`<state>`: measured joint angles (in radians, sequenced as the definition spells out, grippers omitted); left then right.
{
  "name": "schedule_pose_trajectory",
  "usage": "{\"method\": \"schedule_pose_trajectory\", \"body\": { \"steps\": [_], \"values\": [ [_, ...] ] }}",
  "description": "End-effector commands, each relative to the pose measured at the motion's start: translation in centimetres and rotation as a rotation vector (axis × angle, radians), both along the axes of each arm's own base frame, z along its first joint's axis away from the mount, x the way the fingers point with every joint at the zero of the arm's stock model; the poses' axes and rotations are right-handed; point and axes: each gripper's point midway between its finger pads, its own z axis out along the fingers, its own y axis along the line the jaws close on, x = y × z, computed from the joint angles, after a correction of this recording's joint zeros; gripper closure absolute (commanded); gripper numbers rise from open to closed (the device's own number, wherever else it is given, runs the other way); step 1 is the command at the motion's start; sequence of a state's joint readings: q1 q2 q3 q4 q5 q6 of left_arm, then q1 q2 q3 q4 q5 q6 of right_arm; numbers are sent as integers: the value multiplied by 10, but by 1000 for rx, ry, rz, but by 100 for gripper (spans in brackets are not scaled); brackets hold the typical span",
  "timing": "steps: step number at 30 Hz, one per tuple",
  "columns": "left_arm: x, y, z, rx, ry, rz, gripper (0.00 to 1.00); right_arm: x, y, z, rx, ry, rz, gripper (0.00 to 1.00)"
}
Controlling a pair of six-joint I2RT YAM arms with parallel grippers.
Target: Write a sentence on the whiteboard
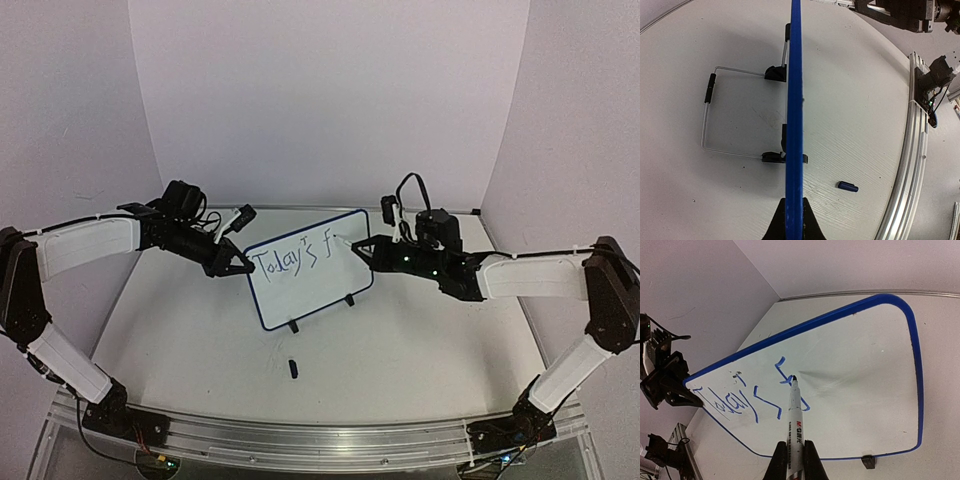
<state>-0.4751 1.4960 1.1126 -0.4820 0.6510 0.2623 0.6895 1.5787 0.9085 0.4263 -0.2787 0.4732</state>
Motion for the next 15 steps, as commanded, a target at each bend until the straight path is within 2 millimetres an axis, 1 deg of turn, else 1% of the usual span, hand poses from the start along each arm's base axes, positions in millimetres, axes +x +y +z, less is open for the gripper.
{"method": "schedule_pose_trajectory", "body": {
  "steps": [1,8,15],
  "values": [
    [-1,1,-18,68,33,4,100,-3,-2,19,35,-37,7,100],
    [-1,1,-17,68,30,5,100,-4,11,13,41,-13,72,100],
    [-1,2,-17,70,28,5,100,2,7,9,41,-3,57,100]
  ]
}}
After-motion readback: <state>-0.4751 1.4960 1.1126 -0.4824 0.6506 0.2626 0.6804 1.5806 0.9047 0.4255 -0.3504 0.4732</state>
